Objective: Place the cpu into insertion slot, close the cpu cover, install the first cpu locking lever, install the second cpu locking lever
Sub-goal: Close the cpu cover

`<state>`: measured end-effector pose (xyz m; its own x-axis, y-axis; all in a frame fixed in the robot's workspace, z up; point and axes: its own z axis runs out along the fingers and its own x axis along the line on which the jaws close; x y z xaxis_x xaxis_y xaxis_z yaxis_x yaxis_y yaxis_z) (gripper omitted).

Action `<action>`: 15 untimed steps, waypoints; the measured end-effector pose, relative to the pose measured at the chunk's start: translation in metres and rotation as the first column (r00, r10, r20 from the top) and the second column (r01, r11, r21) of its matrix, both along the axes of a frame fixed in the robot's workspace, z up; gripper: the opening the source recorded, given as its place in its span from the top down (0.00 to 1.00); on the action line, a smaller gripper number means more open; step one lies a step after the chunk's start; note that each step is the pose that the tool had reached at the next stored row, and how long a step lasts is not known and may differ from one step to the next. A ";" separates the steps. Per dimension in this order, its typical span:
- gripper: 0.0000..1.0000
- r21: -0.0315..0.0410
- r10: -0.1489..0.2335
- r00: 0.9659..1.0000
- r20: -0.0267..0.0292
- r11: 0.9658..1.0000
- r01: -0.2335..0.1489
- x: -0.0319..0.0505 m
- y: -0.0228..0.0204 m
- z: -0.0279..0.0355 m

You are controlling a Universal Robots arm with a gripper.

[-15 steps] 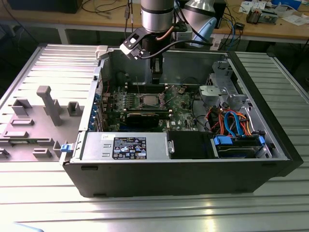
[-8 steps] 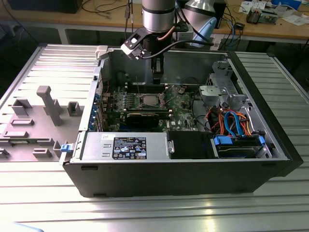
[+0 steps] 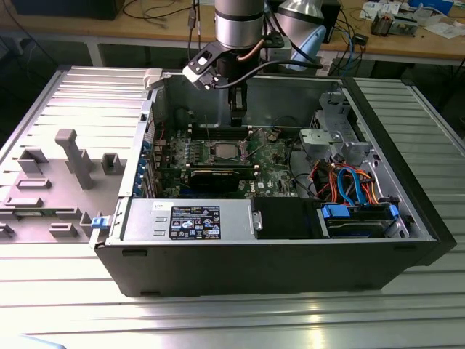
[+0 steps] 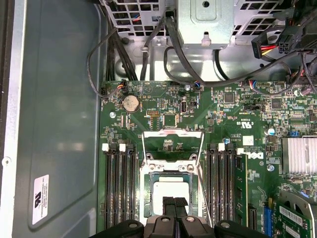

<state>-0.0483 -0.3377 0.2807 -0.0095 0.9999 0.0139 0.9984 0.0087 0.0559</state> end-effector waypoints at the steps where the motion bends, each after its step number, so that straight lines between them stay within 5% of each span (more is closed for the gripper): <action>1: 0.89 0.000 0.000 1.000 0.000 1.000 0.000 0.0000 0.0000 0.0000; 6: 0.89 0.000 0.000 1.000 0.000 1.000 0.000 0.0009 0.0001 0.0001; 12: 0.89 0.000 0.002 1.000 -0.008 1.000 -0.002 0.0225 0.0003 0.0001; 15: 0.89 0.000 0.002 1.000 -0.009 1.000 -0.002 0.0254 0.0005 0.0001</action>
<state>-0.0229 -0.3372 0.2808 -0.0114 0.9998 0.0140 0.9988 0.0108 0.0471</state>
